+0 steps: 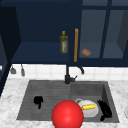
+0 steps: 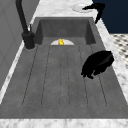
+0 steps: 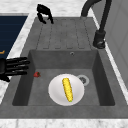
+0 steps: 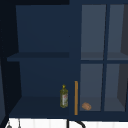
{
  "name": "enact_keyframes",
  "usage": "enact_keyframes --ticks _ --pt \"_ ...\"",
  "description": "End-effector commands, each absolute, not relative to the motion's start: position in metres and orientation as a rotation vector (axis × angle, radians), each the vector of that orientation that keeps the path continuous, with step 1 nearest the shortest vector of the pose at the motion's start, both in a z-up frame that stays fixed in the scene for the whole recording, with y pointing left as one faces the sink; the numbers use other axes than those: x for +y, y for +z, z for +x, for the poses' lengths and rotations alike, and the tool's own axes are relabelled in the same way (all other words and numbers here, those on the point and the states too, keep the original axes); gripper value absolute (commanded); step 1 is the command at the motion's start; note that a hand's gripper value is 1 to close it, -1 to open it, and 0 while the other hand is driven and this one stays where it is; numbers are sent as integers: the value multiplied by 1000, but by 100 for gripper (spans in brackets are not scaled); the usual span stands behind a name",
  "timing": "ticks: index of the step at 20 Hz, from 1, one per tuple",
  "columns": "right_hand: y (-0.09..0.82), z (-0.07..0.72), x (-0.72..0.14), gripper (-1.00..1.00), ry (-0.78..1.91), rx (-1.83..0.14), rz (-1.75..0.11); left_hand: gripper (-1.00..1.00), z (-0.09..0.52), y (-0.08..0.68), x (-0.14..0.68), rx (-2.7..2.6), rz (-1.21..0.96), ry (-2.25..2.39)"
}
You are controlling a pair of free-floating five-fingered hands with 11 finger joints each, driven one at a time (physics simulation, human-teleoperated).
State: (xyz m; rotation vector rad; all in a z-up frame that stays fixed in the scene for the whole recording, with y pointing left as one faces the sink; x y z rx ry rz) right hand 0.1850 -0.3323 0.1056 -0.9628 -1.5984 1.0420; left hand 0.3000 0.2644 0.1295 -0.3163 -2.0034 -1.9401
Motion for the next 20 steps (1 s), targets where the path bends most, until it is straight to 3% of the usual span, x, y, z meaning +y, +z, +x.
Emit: enact_keyframes --ticks 1,13,20 --pt "83 167 -321 -100 1019 -1546 -1038 0 300 130 264 -2003 -316 -1940" --pt "81 119 -306 -100 785 -1543 -1273 0 300 130 264 -2003 -316 -1940" --pt "113 108 -308 -100 849 -1429 -1191 0 300 130 264 -2003 -316 -1940"
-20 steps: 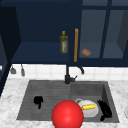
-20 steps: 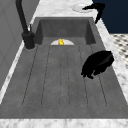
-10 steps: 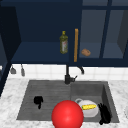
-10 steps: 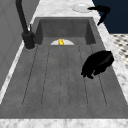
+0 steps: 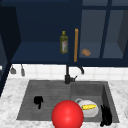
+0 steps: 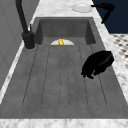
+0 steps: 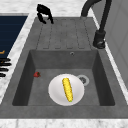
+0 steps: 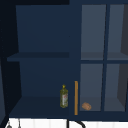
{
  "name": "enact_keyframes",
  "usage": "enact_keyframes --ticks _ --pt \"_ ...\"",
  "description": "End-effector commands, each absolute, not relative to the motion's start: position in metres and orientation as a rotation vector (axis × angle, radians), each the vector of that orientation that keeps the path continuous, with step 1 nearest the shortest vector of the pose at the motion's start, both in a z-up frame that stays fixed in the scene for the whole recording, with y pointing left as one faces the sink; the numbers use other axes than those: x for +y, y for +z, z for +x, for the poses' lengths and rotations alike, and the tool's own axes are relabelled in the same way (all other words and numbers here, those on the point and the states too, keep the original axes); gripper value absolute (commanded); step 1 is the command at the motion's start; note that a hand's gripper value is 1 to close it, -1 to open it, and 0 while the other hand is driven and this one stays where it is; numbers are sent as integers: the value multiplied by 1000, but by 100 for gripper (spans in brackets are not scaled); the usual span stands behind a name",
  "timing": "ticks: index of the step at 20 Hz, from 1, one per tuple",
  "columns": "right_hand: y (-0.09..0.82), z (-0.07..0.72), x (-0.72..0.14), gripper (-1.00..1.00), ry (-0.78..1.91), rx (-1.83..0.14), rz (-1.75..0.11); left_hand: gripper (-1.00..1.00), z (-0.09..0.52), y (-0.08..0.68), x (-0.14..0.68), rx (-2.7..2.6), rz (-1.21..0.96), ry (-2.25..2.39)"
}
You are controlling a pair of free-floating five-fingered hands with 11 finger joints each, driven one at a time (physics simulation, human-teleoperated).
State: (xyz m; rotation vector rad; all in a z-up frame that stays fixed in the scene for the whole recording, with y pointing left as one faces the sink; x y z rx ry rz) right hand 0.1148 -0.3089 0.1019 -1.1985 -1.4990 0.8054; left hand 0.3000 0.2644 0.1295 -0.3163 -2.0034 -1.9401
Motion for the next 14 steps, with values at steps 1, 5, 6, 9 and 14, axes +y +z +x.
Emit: enact_keyframes --ticks 1,5,6,9,14 --pt "114 105 -308 -100 855 -1411 -1175 0 300 130 264 -2003 -316 -1940" --pt "124 93 -306 -100 899 -1370 -1132 0 300 130 264 -2003 -316 -1940" --pt "126 90 -305 -100 912 -1362 -1123 0 300 130 264 -2003 -316 -1940" --pt "143 91 -303 -100 938 -1356 -1113 0 300 130 264 -2003 -316 -1940" --pt "164 91 -303 -100 992 -1304 -1064 0 300 130 264 -2003 -316 -1940"
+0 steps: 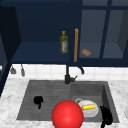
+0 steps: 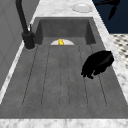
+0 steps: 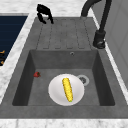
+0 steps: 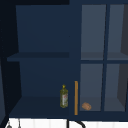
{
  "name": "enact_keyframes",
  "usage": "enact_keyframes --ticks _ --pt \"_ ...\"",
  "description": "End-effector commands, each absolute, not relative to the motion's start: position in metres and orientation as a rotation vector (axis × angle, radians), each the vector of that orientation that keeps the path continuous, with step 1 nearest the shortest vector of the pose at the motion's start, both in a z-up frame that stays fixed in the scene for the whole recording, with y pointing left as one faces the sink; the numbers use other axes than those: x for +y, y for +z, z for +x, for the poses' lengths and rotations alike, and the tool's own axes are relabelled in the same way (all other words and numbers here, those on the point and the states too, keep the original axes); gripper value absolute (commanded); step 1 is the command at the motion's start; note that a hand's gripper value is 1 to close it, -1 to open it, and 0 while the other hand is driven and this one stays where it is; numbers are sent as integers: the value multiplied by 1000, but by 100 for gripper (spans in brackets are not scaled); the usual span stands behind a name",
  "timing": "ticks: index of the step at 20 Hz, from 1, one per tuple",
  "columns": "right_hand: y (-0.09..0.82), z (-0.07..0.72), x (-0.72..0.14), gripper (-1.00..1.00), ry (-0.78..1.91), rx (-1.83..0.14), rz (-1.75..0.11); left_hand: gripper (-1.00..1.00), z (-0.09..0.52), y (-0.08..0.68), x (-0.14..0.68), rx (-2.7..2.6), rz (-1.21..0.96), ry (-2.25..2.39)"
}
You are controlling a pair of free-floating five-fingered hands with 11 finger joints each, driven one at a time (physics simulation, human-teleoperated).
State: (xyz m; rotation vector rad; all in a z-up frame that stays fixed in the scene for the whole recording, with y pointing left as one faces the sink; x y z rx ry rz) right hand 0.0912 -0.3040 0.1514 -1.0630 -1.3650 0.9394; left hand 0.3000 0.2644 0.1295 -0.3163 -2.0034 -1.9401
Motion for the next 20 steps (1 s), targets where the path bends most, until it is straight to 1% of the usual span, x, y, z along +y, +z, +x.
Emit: enact_keyframes --ticks 1,3,4,6,11,20 --pt "167 92 -302 -100 1000 -1290 -1048 0 300 130 264 -2003 -316 -1940" --pt "168 100 -303 -100 1012 -1289 -993 0 300 130 264 -2003 -316 -1940" --pt "163 94 -304 -100 949 -1340 -1045 0 300 130 264 -2003 -316 -1940" --pt "168 93 -302 -100 960 -1346 -1047 0 300 130 264 -2003 -316 -1940" --pt "193 81 -302 -100 1001 -1257 -993 0 300 130 264 -2003 -316 -1940" --pt "243 73 -305 -100 1067 -1189 -933 0 300 130 264 -2003 -316 -1940"
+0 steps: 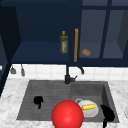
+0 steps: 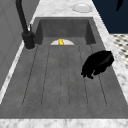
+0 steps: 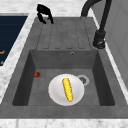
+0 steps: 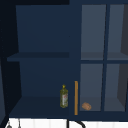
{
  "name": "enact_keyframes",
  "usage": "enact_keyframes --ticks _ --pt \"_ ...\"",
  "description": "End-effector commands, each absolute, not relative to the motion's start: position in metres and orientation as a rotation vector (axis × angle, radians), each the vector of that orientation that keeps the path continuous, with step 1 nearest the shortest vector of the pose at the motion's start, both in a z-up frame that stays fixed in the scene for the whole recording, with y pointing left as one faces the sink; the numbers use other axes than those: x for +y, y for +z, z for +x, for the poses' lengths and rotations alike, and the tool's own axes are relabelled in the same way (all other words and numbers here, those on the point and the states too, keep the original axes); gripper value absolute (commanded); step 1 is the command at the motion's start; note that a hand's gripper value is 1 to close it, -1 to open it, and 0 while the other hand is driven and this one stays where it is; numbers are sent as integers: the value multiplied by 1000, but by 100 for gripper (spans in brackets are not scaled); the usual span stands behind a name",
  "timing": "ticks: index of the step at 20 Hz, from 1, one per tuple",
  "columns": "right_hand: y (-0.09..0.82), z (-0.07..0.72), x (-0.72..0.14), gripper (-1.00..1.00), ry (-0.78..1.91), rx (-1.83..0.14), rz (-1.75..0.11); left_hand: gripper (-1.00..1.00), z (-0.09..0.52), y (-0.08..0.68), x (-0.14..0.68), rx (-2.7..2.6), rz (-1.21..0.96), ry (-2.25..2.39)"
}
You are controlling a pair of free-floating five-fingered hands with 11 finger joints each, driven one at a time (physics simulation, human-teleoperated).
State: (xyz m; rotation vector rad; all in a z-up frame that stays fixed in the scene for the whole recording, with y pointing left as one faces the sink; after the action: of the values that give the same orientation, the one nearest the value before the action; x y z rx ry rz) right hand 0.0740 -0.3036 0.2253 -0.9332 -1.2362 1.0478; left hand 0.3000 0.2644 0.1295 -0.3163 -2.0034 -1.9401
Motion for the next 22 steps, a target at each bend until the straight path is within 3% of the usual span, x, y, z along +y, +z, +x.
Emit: enact_keyframes --ticks 1,12,19,20,22 --pt "249 70 -304 -100 1073 -1185 -933 0 300 130 264 -2003 -316 -1940" --pt "277 32 -297 -100 1007 -1298 -1043 0 300 130 264 -2003 -316 -1940" --pt "279 37 -298 -100 1005 -1287 -1008 0 300 130 264 -2003 -316 -1940" --pt "279 37 -297 0 1006 -1285 -1006 -100 298 130 266 -2003 -316 -1940" --pt "280 37 -298 0 1010 -1288 -1018 -100 300 130 271 -2017 -318 -1910"
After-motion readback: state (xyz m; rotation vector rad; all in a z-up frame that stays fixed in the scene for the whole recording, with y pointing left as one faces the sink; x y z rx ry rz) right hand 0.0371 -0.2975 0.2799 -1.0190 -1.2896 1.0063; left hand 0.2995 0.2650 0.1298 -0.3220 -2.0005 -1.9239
